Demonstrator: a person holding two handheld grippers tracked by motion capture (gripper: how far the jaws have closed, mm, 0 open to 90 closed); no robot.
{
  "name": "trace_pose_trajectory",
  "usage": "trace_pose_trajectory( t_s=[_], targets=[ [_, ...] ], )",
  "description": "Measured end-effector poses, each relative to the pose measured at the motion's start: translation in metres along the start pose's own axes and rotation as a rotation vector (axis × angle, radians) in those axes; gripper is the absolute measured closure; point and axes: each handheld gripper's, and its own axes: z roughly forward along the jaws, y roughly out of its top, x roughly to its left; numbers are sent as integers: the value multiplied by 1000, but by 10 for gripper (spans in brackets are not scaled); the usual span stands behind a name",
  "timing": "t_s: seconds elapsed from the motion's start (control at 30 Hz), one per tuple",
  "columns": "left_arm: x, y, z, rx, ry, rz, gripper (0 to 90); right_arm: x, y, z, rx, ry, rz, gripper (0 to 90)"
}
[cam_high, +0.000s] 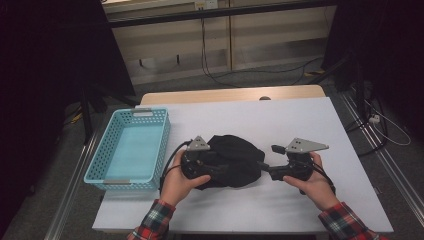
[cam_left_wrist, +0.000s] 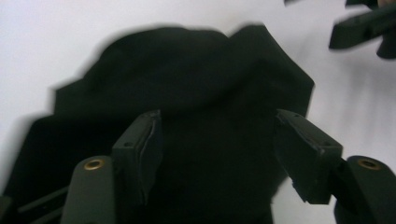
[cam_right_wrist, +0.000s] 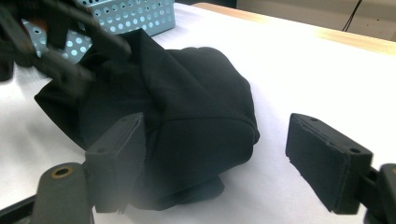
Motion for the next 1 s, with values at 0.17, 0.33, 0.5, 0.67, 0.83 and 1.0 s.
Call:
trace_pose_trajectory(
  t_s=[0.17, 0.33, 0.5, 0.67, 0.83, 1.0],
  targets=[
    [-7, -7, 16, 66, -49, 37, 486, -1, -1, 0, 3, 0, 3, 202],
    [-11, -13, 26, 105, -79, 65, 599, -2, -1, 0, 7, -3, 3, 202],
    [-12, -15, 29, 147, -98, 50, 726, -1, -2, 1, 16, -4, 3, 202],
    [-14, -10, 27, 165, -113, 31, 875, -2, -3, 1, 23, -5, 3, 202],
    [-10, 0, 11, 92, -110, 21, 879, -3, -3, 1, 21, -6, 3, 205],
    [4, 7, -12, 11, -73, -24, 883, -2, -3, 2, 25, -6, -2, 206]
  ],
)
